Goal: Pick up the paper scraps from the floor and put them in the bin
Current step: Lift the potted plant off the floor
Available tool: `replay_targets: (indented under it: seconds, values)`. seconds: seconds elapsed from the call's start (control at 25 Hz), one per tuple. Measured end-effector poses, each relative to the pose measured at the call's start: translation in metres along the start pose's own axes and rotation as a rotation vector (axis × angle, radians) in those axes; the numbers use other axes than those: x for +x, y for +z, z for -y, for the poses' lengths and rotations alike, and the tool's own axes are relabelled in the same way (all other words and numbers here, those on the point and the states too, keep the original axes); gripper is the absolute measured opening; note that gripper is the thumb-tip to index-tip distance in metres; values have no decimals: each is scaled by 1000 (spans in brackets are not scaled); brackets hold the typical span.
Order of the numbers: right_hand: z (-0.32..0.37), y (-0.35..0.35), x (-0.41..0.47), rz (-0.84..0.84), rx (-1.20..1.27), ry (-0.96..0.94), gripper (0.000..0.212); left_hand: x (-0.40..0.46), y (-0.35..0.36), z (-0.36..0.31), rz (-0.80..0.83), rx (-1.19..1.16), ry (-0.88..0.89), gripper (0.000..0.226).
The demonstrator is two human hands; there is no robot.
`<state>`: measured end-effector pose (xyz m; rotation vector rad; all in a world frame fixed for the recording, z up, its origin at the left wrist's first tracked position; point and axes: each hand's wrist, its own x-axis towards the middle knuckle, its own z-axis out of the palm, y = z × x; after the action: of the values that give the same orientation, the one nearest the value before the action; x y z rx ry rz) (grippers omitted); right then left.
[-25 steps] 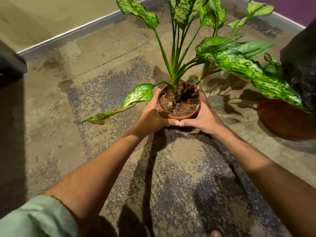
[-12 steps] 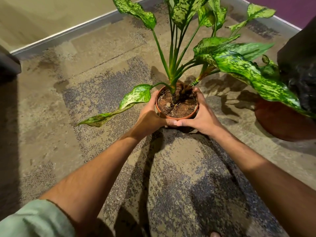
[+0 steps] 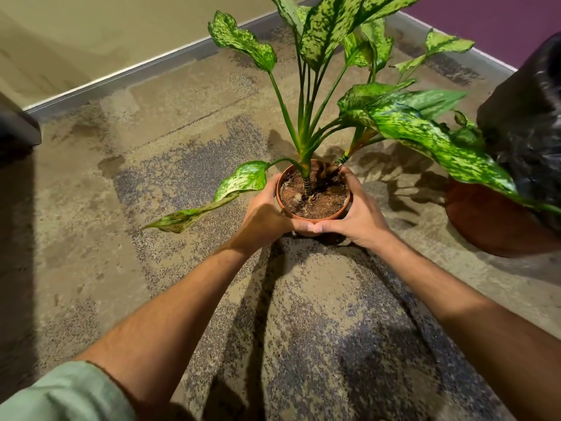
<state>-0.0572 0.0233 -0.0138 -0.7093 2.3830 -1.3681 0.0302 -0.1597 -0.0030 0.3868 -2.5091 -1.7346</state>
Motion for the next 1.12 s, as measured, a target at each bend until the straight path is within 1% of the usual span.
replay_targets:
  seconds: [0.08, 0.16, 0.28, 0.4, 0.52, 0.64, 0.88, 1.0, 1.12]
  values:
    - [6, -5, -2, 0, 25, -3, 114, -2, -1, -6, -12, 13, 15, 109]
    - [14, -11, -1, -16, 10, -28, 113, -1, -5, -16, -15, 18, 18, 99]
    - [35, -23, 4, -29, -37, -54, 111, 4, -17, -40, -39, 61, 33, 91]
    - [68, -43, 8, -45, -74, -51, 111, 8, -29, -74, -51, 121, 40, 97]
    - [115, -74, 10, -55, -94, -42, 120, 11, -45, -122, -79, 144, 36, 105]
    - [172, -114, 10, -58, -78, -30, 121, 11, -64, -183, -90, 143, 19, 106]
    - [295, -194, 19, -76, -89, -23, 124, 2, -119, -329, -106, 111, 26, 88]
    - [366, -235, 15, -71, -52, -11, 126, -7, -149, -412, -78, 135, -2, 91]
    - [448, -285, 9, -36, -12, 28, 116, -19, -179, -501, -59, 193, -29, 82]
